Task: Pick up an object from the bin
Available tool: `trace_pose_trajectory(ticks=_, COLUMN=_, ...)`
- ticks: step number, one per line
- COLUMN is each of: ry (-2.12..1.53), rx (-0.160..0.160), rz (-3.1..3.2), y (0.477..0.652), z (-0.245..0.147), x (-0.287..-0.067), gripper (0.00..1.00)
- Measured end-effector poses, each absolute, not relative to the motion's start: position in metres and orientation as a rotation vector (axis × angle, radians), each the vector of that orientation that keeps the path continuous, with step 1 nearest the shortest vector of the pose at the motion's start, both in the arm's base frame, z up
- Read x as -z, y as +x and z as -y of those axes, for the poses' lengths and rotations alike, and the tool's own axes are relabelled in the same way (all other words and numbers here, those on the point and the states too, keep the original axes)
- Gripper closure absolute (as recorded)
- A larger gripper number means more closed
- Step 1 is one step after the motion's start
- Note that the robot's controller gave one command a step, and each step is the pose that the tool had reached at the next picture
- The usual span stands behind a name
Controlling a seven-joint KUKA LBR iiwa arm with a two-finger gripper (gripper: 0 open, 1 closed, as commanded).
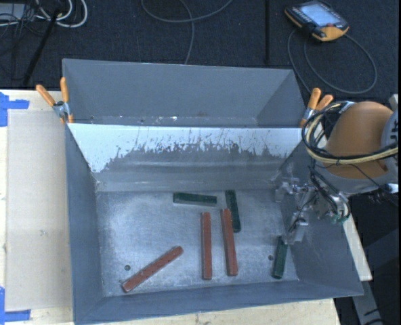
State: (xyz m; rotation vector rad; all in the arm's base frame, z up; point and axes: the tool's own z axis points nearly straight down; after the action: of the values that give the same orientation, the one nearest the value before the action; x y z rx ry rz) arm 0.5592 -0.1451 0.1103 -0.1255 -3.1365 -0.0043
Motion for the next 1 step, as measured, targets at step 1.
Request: trace_pose_trajectory(ticks=1, ry=-0.135, rx=-0.003, rz=3.139, y=0.5303, z=0.1324, x=-0.0840, gripper=0.00)
